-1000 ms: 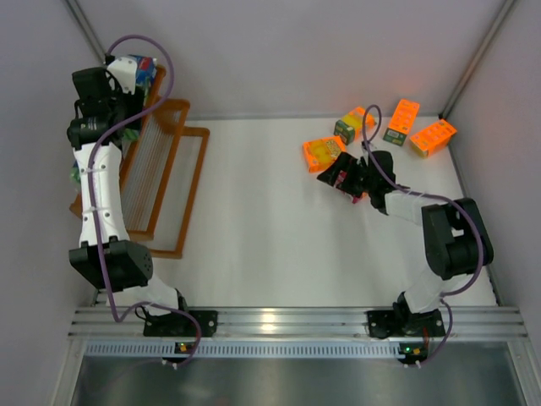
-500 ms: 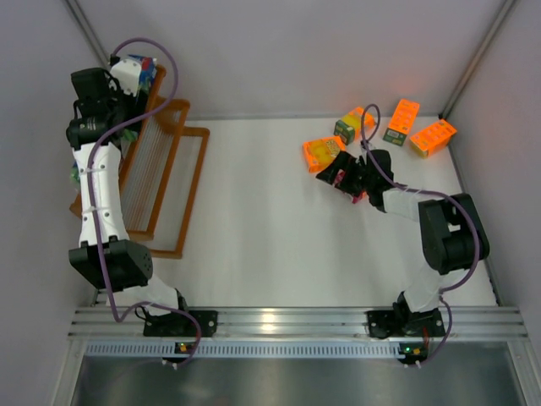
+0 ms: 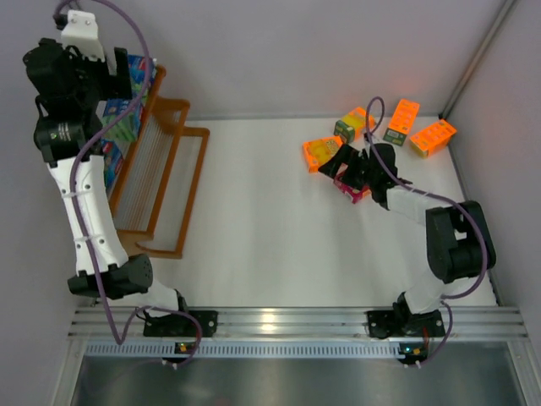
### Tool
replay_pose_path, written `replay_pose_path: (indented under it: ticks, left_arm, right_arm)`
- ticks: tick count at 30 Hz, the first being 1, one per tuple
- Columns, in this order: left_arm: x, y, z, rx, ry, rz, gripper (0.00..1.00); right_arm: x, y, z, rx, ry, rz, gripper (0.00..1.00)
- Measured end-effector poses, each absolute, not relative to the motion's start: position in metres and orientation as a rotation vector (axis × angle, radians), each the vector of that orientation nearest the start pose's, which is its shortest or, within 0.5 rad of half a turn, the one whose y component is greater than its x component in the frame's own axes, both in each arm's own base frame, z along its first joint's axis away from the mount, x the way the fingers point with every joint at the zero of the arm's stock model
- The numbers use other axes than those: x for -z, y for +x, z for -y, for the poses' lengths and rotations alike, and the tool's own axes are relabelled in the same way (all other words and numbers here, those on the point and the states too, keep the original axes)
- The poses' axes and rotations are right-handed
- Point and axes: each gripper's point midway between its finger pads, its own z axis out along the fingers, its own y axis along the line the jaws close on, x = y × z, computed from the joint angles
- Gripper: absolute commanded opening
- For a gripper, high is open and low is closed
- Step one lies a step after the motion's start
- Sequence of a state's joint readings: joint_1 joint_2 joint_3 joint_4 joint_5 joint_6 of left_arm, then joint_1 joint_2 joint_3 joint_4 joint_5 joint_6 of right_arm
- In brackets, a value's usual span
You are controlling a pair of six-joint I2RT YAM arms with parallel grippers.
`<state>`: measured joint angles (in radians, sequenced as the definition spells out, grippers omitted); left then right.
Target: Place and organize the cleaning sponges onto the shelf
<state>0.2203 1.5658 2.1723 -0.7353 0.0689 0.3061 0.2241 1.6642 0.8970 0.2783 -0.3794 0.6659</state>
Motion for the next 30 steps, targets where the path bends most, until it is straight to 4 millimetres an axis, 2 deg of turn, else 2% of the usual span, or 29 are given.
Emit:
replay_pose_path:
  ticks: [3, 6, 8, 9, 11, 12, 13, 15, 17, 19, 21, 22, 24, 26, 28, 30]
  left_arm:
    - [-0.545, 0.393, -0.067, -0.194, 0.082, -1.563, 0.98]
    - [-0.575, 0.372, -0.026, -0.037, 0.083, -1.471, 0.98]
    - [-0.576, 0.369, 0.016, 0.085, 0.109, -1.460, 0.98]
    - [-0.571, 0.369, 0.044, 0.167, 0.140, -1.470, 0.97]
    - [-0.551, 0.373, 0.103, 0.341, 0.202, -1.516, 0.90]
    - [-0.532, 0.380, 0.132, 0.429, 0.214, -1.562, 0.88]
    - [-0.517, 0.384, 0.151, 0.483, 0.218, -1.600, 0.87]
    - [-0.470, 0.400, 0.188, 0.572, 0.198, -1.708, 0.87]
    - [-0.394, 0.414, 0.227, 0.637, 0.167, -1.878, 0.87]
    - [-0.323, 0.411, 0.260, 0.670, 0.150, -2.039, 0.87]
    - [-0.261, 0.395, 0.285, 0.685, 0.149, -2.181, 0.87]
    - [-0.239, 0.386, 0.293, 0.692, 0.149, -2.233, 0.87]
    - [-0.210, 0.367, 0.306, 0.710, 0.149, -2.302, 0.85]
    - [-0.193, 0.358, 0.312, 0.727, 0.132, -2.330, 0.84]
    - [-0.178, 0.356, 0.310, 0.734, 0.091, -2.340, 0.84]
    - [-0.154, 0.350, 0.301, 0.716, 0.041, -2.375, 0.84]
  right_arm:
    - [-0.143, 0.427, -0.179, -0.860, 0.219, -2.100, 0.99]
    - [-0.188, 0.441, -0.160, -0.742, 0.237, -2.024, 0.99]
    - [-0.215, 0.448, -0.140, -0.676, 0.257, -1.971, 0.99]
    - [-0.225, 0.450, -0.127, -0.645, 0.272, -1.948, 0.99]
    - [-0.239, 0.455, -0.089, -0.568, 0.327, -1.901, 1.00]
    - [-0.240, 0.457, -0.067, -0.527, 0.358, -1.890, 1.00]
    - [-0.239, 0.460, -0.044, -0.479, 0.389, -1.881, 0.99]
    - [-0.227, 0.463, 0.000, -0.367, 0.418, -1.890, 0.99]
    - [-0.211, 0.467, 0.024, -0.290, 0.401, -1.919, 0.99]
    - [-0.189, 0.471, 0.023, -0.284, 0.325, -1.976, 0.99]
    - [-0.164, 0.474, 0.014, -0.301, 0.251, -2.039, 0.99]
    - [-0.152, 0.475, 0.011, -0.308, 0.223, -2.066, 0.99]
    - [-0.126, 0.475, 0.004, -0.331, 0.157, -2.125, 0.99]
    - [-0.108, 0.474, 0.000, -0.347, 0.099, -2.162, 0.99]
    - [-0.099, 0.472, -0.004, -0.355, 0.052, -2.177, 0.98]
    - [-0.093, 0.471, -0.007, -0.358, 0.003, -2.186, 0.97]
